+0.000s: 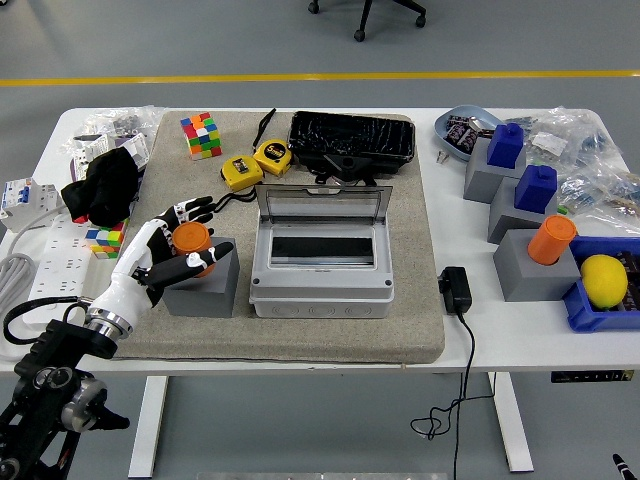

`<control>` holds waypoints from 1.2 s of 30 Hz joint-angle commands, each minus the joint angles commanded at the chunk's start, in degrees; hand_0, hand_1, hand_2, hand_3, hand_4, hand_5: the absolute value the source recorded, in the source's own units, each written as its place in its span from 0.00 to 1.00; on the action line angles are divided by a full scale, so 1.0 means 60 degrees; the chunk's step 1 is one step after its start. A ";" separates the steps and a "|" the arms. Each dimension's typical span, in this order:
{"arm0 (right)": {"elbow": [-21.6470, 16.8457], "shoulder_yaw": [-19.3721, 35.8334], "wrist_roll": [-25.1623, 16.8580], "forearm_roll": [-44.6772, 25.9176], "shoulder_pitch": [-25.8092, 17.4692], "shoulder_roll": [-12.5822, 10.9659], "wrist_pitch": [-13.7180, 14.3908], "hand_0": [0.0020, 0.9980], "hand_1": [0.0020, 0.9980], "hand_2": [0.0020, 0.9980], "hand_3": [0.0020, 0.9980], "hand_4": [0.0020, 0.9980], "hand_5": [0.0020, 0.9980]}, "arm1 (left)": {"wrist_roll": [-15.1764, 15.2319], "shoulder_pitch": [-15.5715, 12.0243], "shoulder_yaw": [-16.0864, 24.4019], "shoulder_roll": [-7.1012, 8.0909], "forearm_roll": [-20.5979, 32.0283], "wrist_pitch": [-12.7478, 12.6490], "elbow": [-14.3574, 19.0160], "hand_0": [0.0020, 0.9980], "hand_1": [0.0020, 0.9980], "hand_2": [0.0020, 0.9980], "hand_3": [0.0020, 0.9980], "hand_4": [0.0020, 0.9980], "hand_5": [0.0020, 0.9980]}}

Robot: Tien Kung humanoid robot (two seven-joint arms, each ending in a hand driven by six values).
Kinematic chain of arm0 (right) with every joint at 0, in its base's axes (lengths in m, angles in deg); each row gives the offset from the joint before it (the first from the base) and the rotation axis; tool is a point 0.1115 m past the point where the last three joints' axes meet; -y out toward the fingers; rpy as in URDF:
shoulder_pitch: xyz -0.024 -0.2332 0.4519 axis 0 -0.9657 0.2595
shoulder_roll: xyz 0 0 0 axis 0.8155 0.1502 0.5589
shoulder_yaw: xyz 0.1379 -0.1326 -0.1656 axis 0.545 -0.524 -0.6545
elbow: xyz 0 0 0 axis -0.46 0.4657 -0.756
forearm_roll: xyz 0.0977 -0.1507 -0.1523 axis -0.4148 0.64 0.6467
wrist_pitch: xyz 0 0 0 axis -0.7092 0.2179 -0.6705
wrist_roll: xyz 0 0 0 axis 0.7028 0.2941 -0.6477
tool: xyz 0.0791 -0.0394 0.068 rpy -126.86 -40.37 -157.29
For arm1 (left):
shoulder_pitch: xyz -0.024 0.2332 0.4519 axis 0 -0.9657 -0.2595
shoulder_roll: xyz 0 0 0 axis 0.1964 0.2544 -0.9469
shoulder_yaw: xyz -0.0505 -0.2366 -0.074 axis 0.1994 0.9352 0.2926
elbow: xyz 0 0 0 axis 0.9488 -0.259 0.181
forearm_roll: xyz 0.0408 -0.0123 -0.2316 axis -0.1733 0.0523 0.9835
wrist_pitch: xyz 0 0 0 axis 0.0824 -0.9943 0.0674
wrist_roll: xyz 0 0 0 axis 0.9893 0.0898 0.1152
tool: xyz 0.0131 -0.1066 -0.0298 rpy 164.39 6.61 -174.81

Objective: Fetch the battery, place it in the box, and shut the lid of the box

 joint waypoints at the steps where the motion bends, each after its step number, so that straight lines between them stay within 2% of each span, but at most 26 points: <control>1: -0.0002 0.0009 0.0002 0.0004 0.0007 0.0006 -0.0002 0.67 0.59 0.60 0.65 1.00 1.00 | 0.0034 0.0022 -0.0009 -0.0008 -0.0018 -0.0053 -0.0025 0.82 0.90 0.83 0.78 1.00 0.10; 10: 0.0005 0.0019 -0.0002 -0.0011 0.0004 0.0014 -0.0007 0.67 0.59 0.60 0.65 1.00 1.00 | 0.0224 0.0117 -0.0084 -0.0034 -0.0492 -0.0430 -0.0025 0.85 0.91 0.82 0.76 1.00 0.11; 11: 0.0007 0.0021 -0.0004 -0.0014 0.0004 0.0012 -0.0008 0.67 0.59 0.60 0.65 1.00 1.00 | 0.0235 0.0119 -0.0098 -0.0036 -0.0538 -0.0461 -0.0018 0.85 0.90 0.80 0.74 1.00 0.09; 16: -0.0002 0.0052 -0.0011 -0.0015 0.0014 -0.0003 -0.0022 0.67 0.59 0.60 0.65 1.00 1.00 | 0.0264 0.0135 -0.0176 -0.0052 -0.0759 -0.0584 0.0012 0.85 0.90 0.80 0.74 1.00 0.09; 17: 0.0000 0.0048 -0.0011 -0.0018 0.0015 -0.0004 -0.0022 0.67 0.59 0.60 0.65 1.00 1.00 | 0.0258 0.0139 -0.0185 -0.0054 -0.0800 -0.0615 0.0020 0.84 0.88 0.77 0.71 1.00 0.00; 22: 0.0005 0.0048 -0.0017 -0.0024 0.0018 -0.0007 -0.0019 0.67 0.59 0.60 0.65 1.00 1.00 | 0.0242 0.0173 -0.0213 -0.0065 -0.0913 -0.0796 0.0044 0.84 0.88 0.77 0.71 1.00 0.00; 23: 0.0009 0.0044 -0.0018 -0.0028 0.0017 -0.0008 -0.0020 0.67 0.59 0.60 0.65 1.00 1.00 | 0.0245 0.0184 -0.0216 -0.0068 -0.0903 -0.0820 0.0024 0.79 0.84 0.74 0.69 1.00 0.00; 36: 0.0003 -0.0012 -0.0013 -0.0053 0.0001 -0.0021 -0.0049 0.67 0.59 0.60 0.65 1.00 1.00 | 0.0341 0.0339 -0.0500 -0.0072 -0.0723 -0.0995 -0.0422 0.76 0.83 0.72 0.70 1.00 0.00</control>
